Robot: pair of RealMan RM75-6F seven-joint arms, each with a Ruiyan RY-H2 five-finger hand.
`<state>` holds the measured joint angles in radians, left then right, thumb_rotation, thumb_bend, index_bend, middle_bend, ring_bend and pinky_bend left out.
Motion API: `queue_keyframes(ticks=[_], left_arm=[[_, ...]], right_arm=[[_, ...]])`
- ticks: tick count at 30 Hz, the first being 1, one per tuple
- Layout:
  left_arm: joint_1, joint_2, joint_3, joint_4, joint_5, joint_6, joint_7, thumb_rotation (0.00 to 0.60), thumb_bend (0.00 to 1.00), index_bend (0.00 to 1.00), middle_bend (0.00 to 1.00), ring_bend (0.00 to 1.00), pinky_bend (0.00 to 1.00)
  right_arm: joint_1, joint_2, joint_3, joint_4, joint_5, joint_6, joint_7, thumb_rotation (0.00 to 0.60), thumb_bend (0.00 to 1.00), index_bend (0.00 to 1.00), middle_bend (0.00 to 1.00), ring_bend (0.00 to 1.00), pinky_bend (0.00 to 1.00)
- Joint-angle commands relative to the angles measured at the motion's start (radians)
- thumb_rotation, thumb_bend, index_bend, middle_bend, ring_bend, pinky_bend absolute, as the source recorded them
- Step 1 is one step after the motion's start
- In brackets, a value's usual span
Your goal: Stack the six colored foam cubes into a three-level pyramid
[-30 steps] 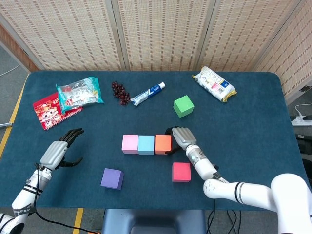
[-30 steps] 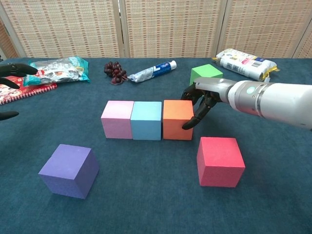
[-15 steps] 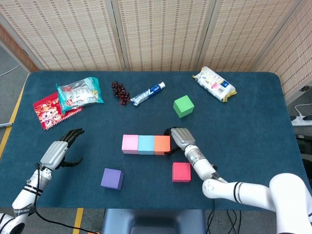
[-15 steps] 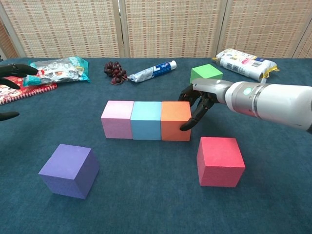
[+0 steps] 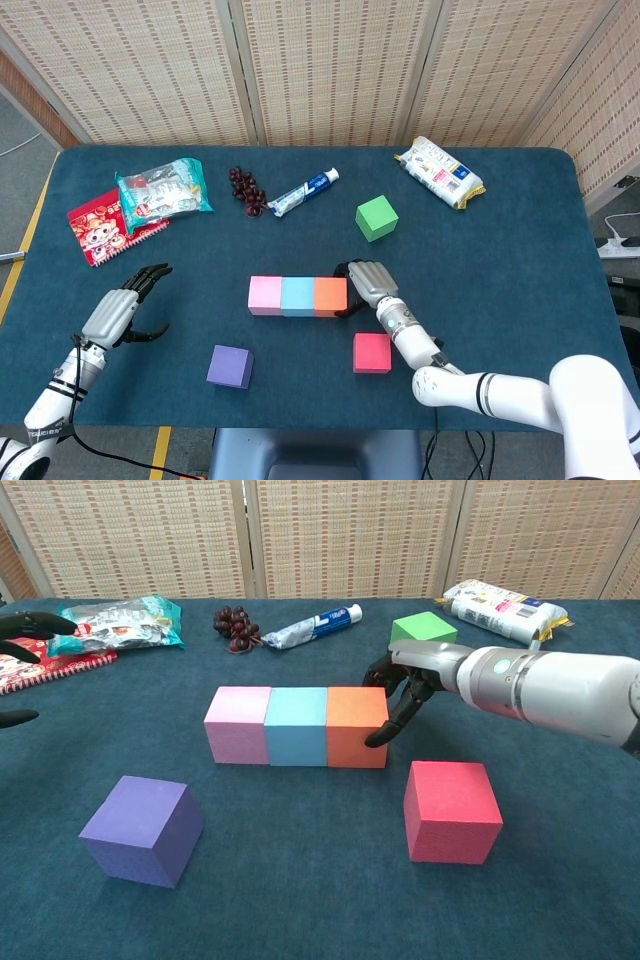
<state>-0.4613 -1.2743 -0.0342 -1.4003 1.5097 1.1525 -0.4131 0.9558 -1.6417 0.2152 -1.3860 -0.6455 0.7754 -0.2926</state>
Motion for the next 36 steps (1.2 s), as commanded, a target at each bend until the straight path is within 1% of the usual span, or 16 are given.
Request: queue_keyframes(ticks=[1, 23, 26, 29, 30, 33, 36], left_arm=[[0.000, 0.000, 0.000, 0.000, 0.001, 0.001, 0.000, 0.600, 0.32, 0.08, 0.03, 0.00, 0.16], [0.000, -0.002, 0.001, 0.006, -0.001, -0.005, -0.006, 0.600, 0.32, 0.08, 0.03, 0.00, 0.16], [0.001, -0.003, 0.001, 0.008, -0.001, -0.003, -0.007, 0.600, 0.32, 0.08, 0.03, 0.00, 0.15], [0.001, -0.003, 0.002, 0.009, 0.001, -0.002, -0.008, 0.600, 0.32, 0.08, 0.03, 0.00, 0.15], [0.001, -0.003, 0.002, 0.009, 0.001, -0.003, -0.008, 0.600, 0.32, 0.08, 0.03, 0.00, 0.15], [0.000, -0.004, 0.002, 0.009, 0.001, -0.003, -0.008, 0.600, 0.32, 0.08, 0.02, 0.00, 0.15], [-0.001, -0.005, 0.002, 0.009, 0.003, -0.004, -0.008, 0.600, 0.32, 0.08, 0.02, 0.00, 0.15]], right_arm=[[0.000, 0.000, -0.001, 0.001, 0.000, 0.001, -0.001, 0.600, 0.15, 0.54, 0.43, 0.32, 0.35], [0.008, -0.010, -0.001, 0.009, 0.005, -0.005, -0.005, 0.600, 0.15, 0.53, 0.43, 0.32, 0.34], [0.010, -0.011, -0.004, 0.009, 0.007, -0.008, -0.009, 0.600, 0.15, 0.49, 0.43, 0.31, 0.32], [0.011, -0.007, -0.008, 0.005, 0.006, -0.012, -0.013, 0.600, 0.15, 0.41, 0.42, 0.27, 0.29], [0.010, -0.005, -0.008, 0.003, 0.005, -0.012, -0.013, 0.600, 0.15, 0.37, 0.40, 0.24, 0.28], [0.009, 0.000, -0.011, -0.004, 0.000, -0.011, -0.013, 0.600, 0.15, 0.28, 0.35, 0.19, 0.25], [0.007, 0.002, -0.013, -0.009, -0.003, -0.010, -0.012, 0.600, 0.15, 0.23, 0.33, 0.17, 0.23]])
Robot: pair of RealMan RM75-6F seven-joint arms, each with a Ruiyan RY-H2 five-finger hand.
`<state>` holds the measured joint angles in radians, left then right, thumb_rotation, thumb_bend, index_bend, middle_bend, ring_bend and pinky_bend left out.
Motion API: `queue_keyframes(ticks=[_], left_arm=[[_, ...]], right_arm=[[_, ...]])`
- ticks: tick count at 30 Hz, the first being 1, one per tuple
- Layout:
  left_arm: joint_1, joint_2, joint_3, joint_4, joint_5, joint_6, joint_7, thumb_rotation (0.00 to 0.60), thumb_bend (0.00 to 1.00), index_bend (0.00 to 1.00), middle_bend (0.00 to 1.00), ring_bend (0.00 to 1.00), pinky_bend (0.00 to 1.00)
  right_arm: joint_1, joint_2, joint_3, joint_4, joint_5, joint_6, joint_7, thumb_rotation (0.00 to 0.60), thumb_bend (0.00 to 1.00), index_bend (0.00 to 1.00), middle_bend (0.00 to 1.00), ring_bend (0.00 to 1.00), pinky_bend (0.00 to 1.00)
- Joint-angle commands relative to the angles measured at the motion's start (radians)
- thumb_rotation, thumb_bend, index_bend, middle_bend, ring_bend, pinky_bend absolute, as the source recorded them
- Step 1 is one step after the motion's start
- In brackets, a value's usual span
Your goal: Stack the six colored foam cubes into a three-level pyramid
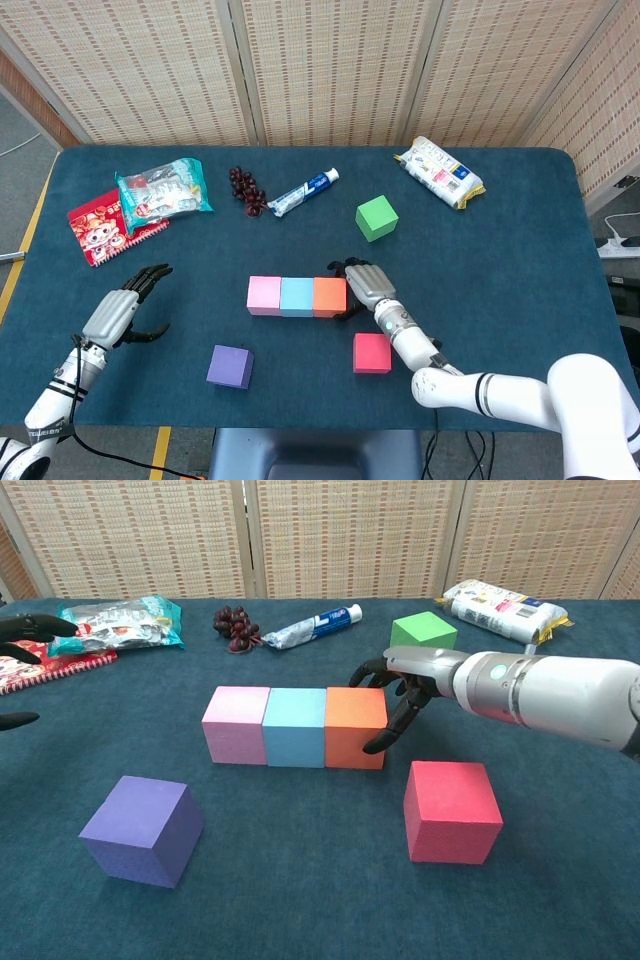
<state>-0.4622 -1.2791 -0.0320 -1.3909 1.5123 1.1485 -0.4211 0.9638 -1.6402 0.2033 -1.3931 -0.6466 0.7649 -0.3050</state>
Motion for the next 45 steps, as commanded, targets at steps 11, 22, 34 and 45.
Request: queue_keyframes(ticks=[11, 22, 34, 45], left_arm=[[0.000, 0.016, -0.004, -0.011, 0.002, 0.008, 0.015, 0.600, 0.32, 0.07, 0.02, 0.00, 0.15], [0.003, 0.061, 0.029, -0.032, 0.081, 0.046, 0.023, 0.600, 0.32, 0.09, 0.03, 0.00, 0.15], [0.016, 0.062, 0.070, -0.044, 0.125, 0.063, 0.025, 0.600, 0.32, 0.09, 0.04, 0.00, 0.15], [0.013, 0.040, 0.111, -0.017, 0.184, 0.074, -0.022, 0.600, 0.32, 0.09, 0.04, 0.00, 0.15]], right_arm=[[-0.037, 0.126, -0.010, -0.142, -0.068, 0.020, 0.018, 0.600, 0.15, 0.00, 0.11, 0.00, 0.09], [-0.105, 0.274, -0.022, -0.224, -0.165, 0.120, 0.020, 0.600, 0.15, 0.00, 0.10, 0.00, 0.07], [-0.031, 0.074, -0.036, 0.013, -0.151, 0.061, -0.052, 0.600, 0.15, 0.00, 0.00, 0.00, 0.00], [-0.013, 0.000, -0.006, 0.077, -0.174, 0.046, -0.029, 0.600, 0.15, 0.00, 0.00, 0.00, 0.00]])
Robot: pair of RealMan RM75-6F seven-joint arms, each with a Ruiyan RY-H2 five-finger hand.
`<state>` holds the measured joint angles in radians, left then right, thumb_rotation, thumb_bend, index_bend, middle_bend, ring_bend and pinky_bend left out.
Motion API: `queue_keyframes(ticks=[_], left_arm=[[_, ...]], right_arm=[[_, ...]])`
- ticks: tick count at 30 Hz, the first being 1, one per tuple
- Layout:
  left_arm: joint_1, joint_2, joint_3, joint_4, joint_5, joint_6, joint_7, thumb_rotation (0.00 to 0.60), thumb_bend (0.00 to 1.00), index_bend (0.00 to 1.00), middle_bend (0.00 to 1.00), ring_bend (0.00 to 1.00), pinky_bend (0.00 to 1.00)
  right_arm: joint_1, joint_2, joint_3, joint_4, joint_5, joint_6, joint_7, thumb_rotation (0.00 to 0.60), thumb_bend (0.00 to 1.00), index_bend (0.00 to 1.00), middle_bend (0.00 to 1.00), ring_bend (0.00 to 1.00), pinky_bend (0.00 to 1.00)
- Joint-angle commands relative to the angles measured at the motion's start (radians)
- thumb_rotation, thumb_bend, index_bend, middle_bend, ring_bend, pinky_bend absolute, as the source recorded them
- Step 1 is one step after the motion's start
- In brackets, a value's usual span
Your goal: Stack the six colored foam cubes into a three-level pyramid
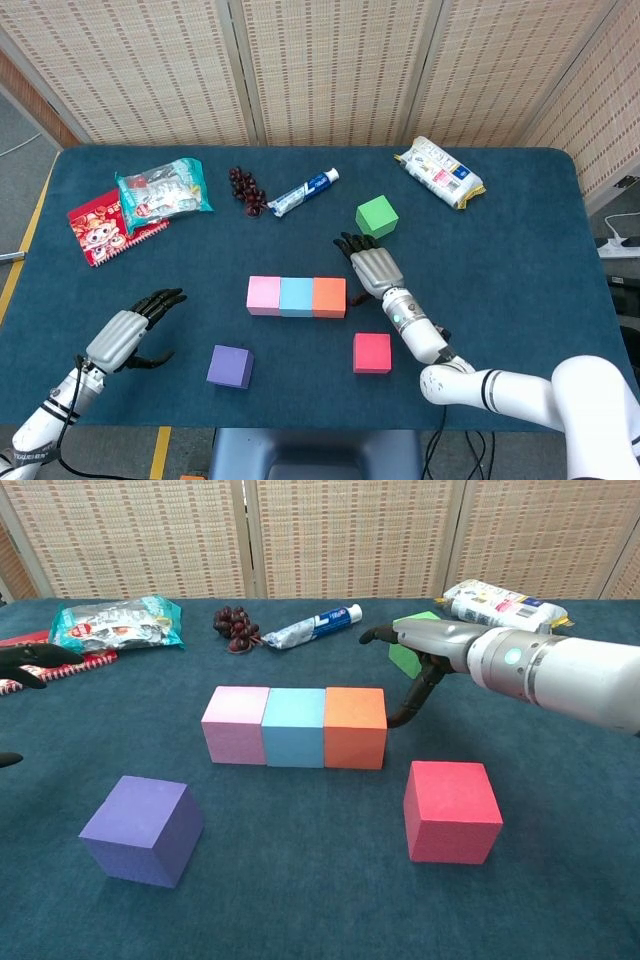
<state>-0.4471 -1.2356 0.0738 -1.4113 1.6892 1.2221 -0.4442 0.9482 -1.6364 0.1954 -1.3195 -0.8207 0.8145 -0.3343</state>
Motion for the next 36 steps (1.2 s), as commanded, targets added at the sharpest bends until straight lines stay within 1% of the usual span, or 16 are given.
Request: queue_keyframes(ticks=[1, 7, 11, 14, 18, 22, 25, 29, 32, 36], left_arm=[[-0.003, -0.006, 0.006, 0.004, 0.009, 0.000, 0.004, 0.600, 0.32, 0.09, 0.04, 0.00, 0.15], [-0.009, -0.016, 0.004, 0.007, 0.010, 0.005, 0.014, 0.600, 0.32, 0.09, 0.04, 0.00, 0.15], [-0.017, -0.028, 0.001, 0.014, 0.019, 0.010, 0.006, 0.600, 0.31, 0.09, 0.04, 0.00, 0.15], [-0.033, -0.038, 0.005, 0.015, 0.039, 0.006, -0.012, 0.600, 0.31, 0.09, 0.06, 0.00, 0.15], [-0.056, -0.047, 0.011, 0.007, 0.065, -0.007, -0.005, 0.600, 0.31, 0.10, 0.07, 0.01, 0.16], [-0.079, -0.048, 0.030, -0.025, 0.090, -0.033, 0.001, 0.600, 0.31, 0.10, 0.07, 0.02, 0.16], [-0.086, -0.038, 0.047, -0.052, 0.096, -0.053, 0.019, 0.600, 0.31, 0.10, 0.07, 0.02, 0.16], [-0.089, -0.025, 0.071, -0.087, 0.083, -0.100, 0.061, 0.600, 0.32, 0.07, 0.05, 0.01, 0.16], [-0.079, -0.024, 0.083, -0.108, 0.069, -0.113, 0.107, 0.600, 0.32, 0.06, 0.04, 0.00, 0.16], [-0.062, -0.052, 0.084, -0.116, 0.049, -0.117, 0.168, 0.600, 0.32, 0.07, 0.04, 0.00, 0.16]], right_arm=[[0.003, -0.005, 0.003, 0.006, 0.001, -0.005, -0.001, 0.600, 0.15, 0.00, 0.00, 0.00, 0.00], [0.001, -0.003, 0.003, 0.002, 0.005, -0.008, -0.010, 0.600, 0.15, 0.00, 0.00, 0.00, 0.00], [-0.025, 0.048, 0.001, -0.064, -0.012, 0.021, -0.004, 0.600, 0.15, 0.00, 0.00, 0.00, 0.00], [-0.061, 0.128, 0.009, -0.158, -0.042, 0.071, 0.011, 0.600, 0.15, 0.00, 0.00, 0.00, 0.00], [-0.124, 0.251, 0.021, -0.289, -0.090, 0.158, 0.039, 0.600, 0.15, 0.00, 0.00, 0.00, 0.00], [-0.195, 0.368, 0.012, -0.396, -0.137, 0.228, 0.066, 0.600, 0.15, 0.00, 0.00, 0.00, 0.00], [-0.241, 0.435, -0.003, -0.445, -0.165, 0.251, 0.095, 0.600, 0.15, 0.00, 0.00, 0.00, 0.00], [-0.299, 0.488, -0.025, -0.476, -0.210, 0.278, 0.149, 0.600, 0.15, 0.00, 0.00, 0.00, 0.00], [-0.340, 0.505, -0.040, -0.478, -0.250, 0.300, 0.200, 0.600, 0.15, 0.00, 0.00, 0.00, 0.00], [-0.378, 0.514, -0.054, -0.467, -0.289, 0.312, 0.250, 0.600, 0.15, 0.00, 0.00, 0.00, 0.00]])
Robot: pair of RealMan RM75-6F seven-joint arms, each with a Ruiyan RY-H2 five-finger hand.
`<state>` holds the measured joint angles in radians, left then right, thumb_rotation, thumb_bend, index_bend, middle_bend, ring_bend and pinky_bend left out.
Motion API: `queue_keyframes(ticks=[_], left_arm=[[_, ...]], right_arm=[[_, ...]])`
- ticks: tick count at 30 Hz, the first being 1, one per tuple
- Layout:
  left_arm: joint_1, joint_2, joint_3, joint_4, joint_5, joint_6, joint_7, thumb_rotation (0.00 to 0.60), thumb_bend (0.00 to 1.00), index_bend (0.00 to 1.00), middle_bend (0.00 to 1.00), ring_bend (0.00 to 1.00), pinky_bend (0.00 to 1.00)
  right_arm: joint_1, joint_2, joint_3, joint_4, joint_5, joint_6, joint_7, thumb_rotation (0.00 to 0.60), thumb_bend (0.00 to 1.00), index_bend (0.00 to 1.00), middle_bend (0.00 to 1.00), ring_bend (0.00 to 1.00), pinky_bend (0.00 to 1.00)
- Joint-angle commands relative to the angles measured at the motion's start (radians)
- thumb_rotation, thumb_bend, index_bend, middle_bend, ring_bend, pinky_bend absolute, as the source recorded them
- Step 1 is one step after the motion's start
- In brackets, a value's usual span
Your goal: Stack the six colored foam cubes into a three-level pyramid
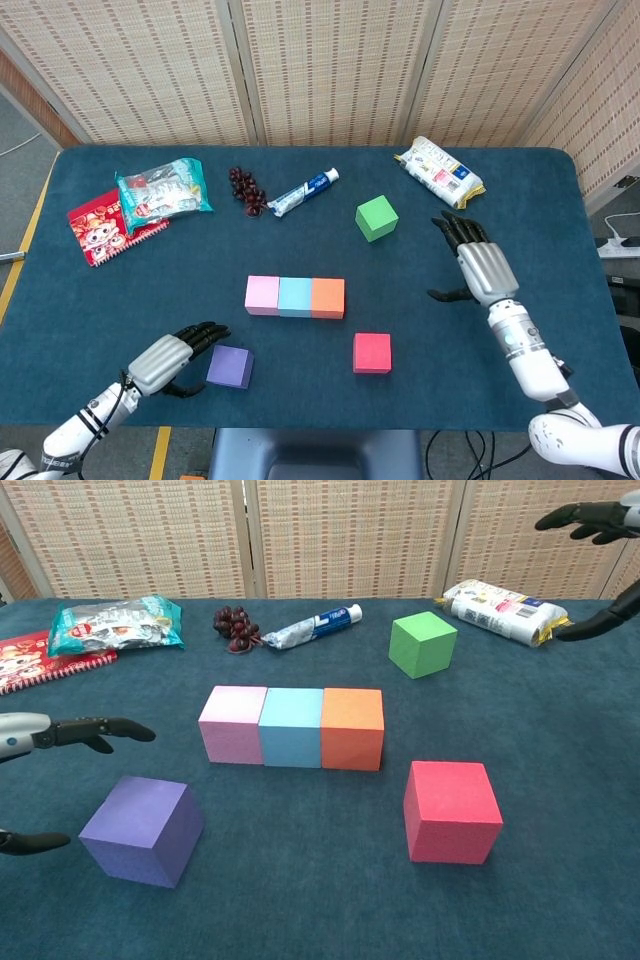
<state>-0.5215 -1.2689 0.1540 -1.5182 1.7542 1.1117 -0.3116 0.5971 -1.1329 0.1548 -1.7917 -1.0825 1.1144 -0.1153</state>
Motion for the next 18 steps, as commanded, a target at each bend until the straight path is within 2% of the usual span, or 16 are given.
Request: queue_keyframes(ticks=[1, 9, 18], left_arm=[[0.016, -0.028, 0.001, -0.009, -0.021, -0.004, 0.045, 0.600, 0.32, 0.08, 0.04, 0.00, 0.16], [0.029, -0.104, -0.024, 0.020, -0.046, 0.007, 0.121, 0.600, 0.32, 0.11, 0.07, 0.04, 0.18], [0.035, -0.156, -0.036, 0.040, -0.072, 0.006, 0.141, 0.600, 0.31, 0.28, 0.22, 0.18, 0.28]], right_arm=[[-0.032, 0.011, -0.015, 0.009, -0.032, 0.013, 0.040, 0.600, 0.15, 0.00, 0.00, 0.00, 0.00], [-0.063, 0.006, -0.018, 0.028, -0.069, 0.011, 0.079, 0.600, 0.15, 0.00, 0.00, 0.00, 0.00], [-0.079, 0.001, -0.012, 0.049, -0.080, -0.004, 0.102, 0.600, 0.15, 0.00, 0.00, 0.00, 0.00]])
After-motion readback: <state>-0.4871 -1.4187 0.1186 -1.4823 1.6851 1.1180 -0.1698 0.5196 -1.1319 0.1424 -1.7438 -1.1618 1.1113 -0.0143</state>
